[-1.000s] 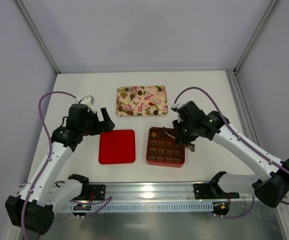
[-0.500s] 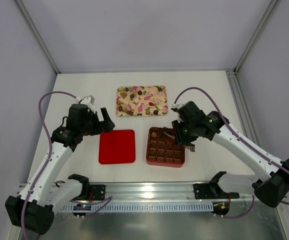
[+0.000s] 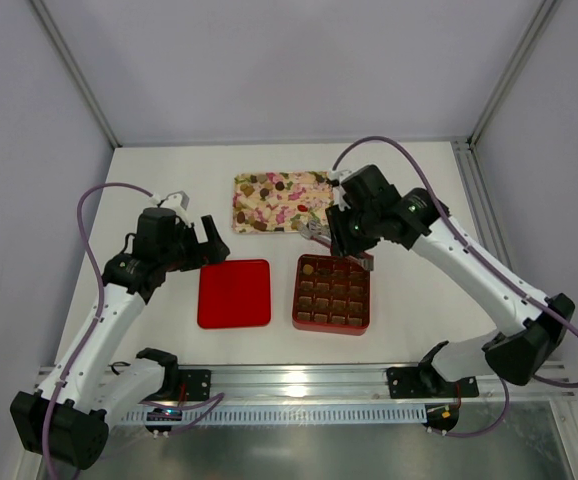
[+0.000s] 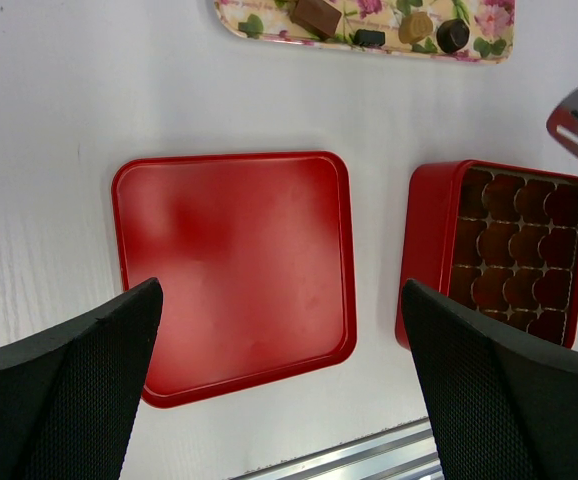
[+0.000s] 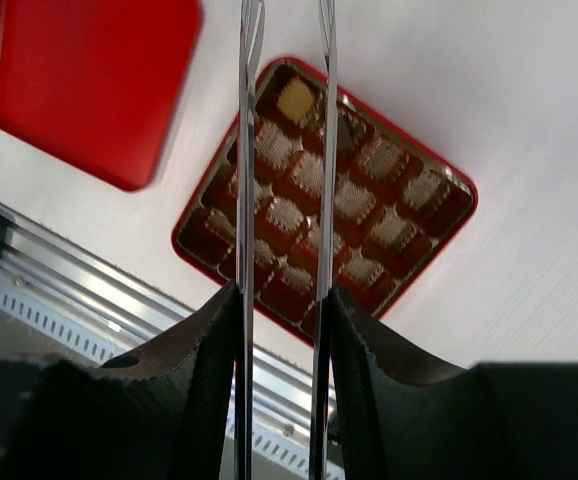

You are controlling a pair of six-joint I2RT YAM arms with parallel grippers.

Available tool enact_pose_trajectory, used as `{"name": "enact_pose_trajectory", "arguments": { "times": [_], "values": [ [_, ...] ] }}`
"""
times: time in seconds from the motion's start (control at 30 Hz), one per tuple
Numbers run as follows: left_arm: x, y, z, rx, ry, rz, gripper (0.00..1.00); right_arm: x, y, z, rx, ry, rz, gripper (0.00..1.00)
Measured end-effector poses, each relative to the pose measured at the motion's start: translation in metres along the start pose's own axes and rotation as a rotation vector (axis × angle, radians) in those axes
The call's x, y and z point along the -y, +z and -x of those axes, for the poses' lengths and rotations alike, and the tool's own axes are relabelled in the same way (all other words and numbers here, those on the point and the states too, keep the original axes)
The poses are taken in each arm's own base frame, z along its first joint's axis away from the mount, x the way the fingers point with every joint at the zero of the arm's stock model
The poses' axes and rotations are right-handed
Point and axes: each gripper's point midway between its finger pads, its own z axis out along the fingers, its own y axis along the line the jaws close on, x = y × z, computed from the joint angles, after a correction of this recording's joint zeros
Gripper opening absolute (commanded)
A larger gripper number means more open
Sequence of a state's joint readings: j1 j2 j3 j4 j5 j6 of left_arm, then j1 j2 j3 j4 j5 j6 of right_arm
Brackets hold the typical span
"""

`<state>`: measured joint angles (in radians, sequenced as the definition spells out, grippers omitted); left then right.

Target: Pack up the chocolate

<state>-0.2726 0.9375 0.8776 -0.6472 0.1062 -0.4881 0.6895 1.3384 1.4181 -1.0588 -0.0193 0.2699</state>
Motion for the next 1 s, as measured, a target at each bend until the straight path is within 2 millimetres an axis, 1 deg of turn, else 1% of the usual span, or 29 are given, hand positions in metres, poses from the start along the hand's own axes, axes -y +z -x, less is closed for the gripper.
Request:
{"name": "enact_pose_trajectory", "arguments": {
  "times": [0.07,0.13,0.2,0.23,0.37,0.43,0.53,0.63,1.0],
  "values": [
    [0.000,0.000,0.000,-0.001,0.000,0.000,1.00,-0.005,0.006,0.024,0.026,-0.008,0.005,0.41],
    [0.000,0.000,0.000,-0.001,0.000,0.000,1.00,-0.008,0.019,0.046,0.035,-0.019,0.004,0.43],
    [0.000,0.000,0.000,-0.001,0.000,0.000,1.00,-0.010,0.034,0.067,0.039,-0.023,-0.001,0.45],
    [0.000,0.000,0.000,-0.001,0.000,0.001,1.00,-0.009,0.042,0.075,0.029,-0.025,-0.007,0.48],
    [0.000,0.000,0.000,-0.002,0.000,0.000,1.00,-0.009,0.082,0.117,0.033,-0.035,-0.022,0.49],
    [0.000,0.000,0.000,-0.002,0.000,0.000,1.00,-0.010,0.096,0.133,0.043,-0.040,-0.026,0.49],
    [0.000,0.001,0.000,-0.003,0.000,0.001,1.00,-0.009,0.116,0.150,0.048,-0.044,-0.042,0.49],
    [0.000,0.001,0.000,-0.003,0.000,0.001,1.00,-0.008,0.131,0.157,0.045,-0.046,-0.053,0.49],
    [0.000,0.001,-0.001,-0.003,0.000,0.001,1.00,0.000,0.159,0.148,-0.005,-0.048,-0.087,0.49]
  ]
}}
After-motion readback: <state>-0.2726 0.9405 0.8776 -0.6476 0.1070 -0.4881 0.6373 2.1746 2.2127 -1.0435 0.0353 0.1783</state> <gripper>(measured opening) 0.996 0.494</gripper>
